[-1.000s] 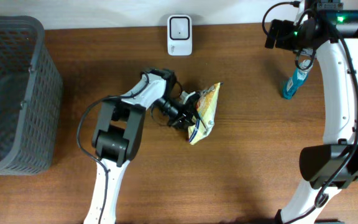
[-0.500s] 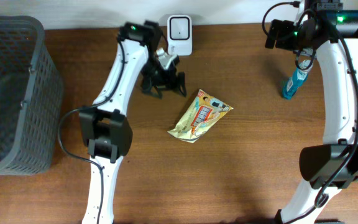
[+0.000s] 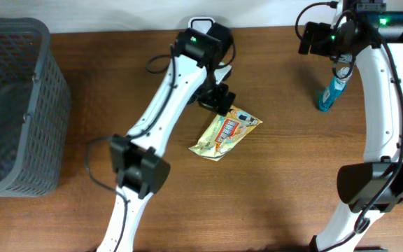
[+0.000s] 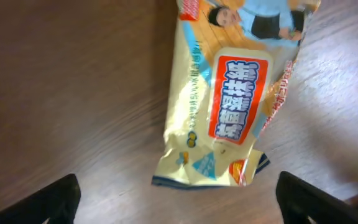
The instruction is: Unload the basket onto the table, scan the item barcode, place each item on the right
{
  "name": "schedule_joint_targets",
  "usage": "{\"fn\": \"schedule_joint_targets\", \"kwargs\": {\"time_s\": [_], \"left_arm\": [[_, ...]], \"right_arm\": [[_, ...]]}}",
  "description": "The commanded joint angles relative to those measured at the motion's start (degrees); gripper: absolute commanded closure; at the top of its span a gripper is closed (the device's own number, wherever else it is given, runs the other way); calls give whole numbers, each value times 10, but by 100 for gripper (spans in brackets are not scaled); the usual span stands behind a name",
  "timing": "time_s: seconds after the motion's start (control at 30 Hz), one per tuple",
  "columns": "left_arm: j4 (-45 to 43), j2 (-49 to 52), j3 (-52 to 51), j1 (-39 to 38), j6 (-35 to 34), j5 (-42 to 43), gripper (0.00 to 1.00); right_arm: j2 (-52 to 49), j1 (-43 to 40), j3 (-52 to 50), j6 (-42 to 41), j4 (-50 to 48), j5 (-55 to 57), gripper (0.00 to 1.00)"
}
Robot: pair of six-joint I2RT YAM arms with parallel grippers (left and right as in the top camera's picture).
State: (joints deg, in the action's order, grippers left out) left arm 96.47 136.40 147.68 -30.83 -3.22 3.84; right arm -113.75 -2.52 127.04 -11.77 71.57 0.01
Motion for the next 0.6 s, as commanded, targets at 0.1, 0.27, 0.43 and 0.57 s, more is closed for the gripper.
{"fn": "schedule_joint_targets", "kwargs": {"time_s": [0.1, 0.27, 0.43, 0.57], "left_arm": [[3, -161, -106, 40, -37, -64, 0], [-9, -179, -199, 45, -38, -64, 0], [-41, -178, -249, 39, -51, -59, 2], [-56, -178, -257, 38, -51, -25, 5]], "right_arm": [[-4, 2, -5, 0, 0, 5, 1], [-4, 2, -5, 0, 0, 5, 2], [-4, 2, -5, 0, 0, 5, 1], [-4, 2, -5, 0, 0, 5, 1]]}}
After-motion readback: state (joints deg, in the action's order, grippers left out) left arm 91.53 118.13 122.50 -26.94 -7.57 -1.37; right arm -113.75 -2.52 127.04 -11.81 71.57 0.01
